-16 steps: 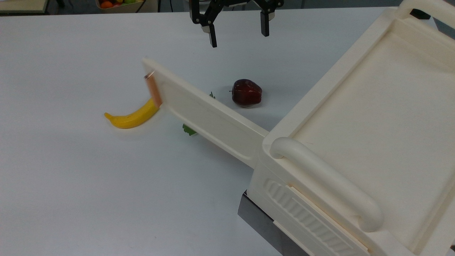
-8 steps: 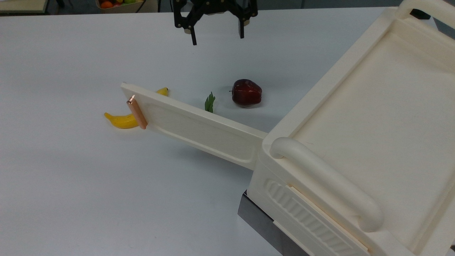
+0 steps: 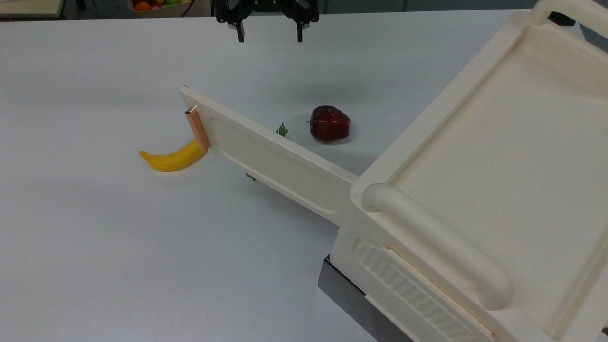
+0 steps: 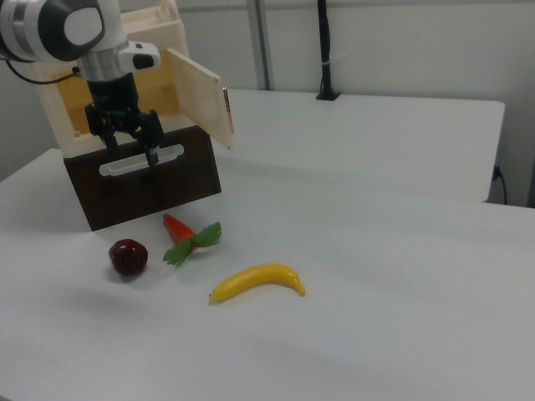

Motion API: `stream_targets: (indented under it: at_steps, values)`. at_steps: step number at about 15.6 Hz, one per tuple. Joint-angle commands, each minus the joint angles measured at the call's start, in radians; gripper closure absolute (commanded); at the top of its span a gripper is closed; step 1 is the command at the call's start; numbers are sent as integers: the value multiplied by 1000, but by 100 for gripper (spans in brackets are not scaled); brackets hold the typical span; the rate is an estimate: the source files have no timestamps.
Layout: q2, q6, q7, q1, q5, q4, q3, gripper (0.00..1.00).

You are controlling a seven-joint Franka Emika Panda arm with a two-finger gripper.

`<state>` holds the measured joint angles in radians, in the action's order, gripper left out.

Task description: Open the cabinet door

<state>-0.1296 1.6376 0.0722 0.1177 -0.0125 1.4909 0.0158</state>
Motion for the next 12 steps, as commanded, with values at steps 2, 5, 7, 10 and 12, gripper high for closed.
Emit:
stream_targets:
  at_steps: [2, 5, 7, 10, 12]
  values:
    - [45, -29, 12, -4, 74, 87, -23, 0]
    - [70, -38, 11, -44, 95, 98, -27, 0]
    - [80, -38, 12, -56, 95, 97, -27, 0]
    - [82, -39, 12, -64, 97, 92, -28, 0]
    - [82, -38, 12, -66, 97, 89, -30, 0]
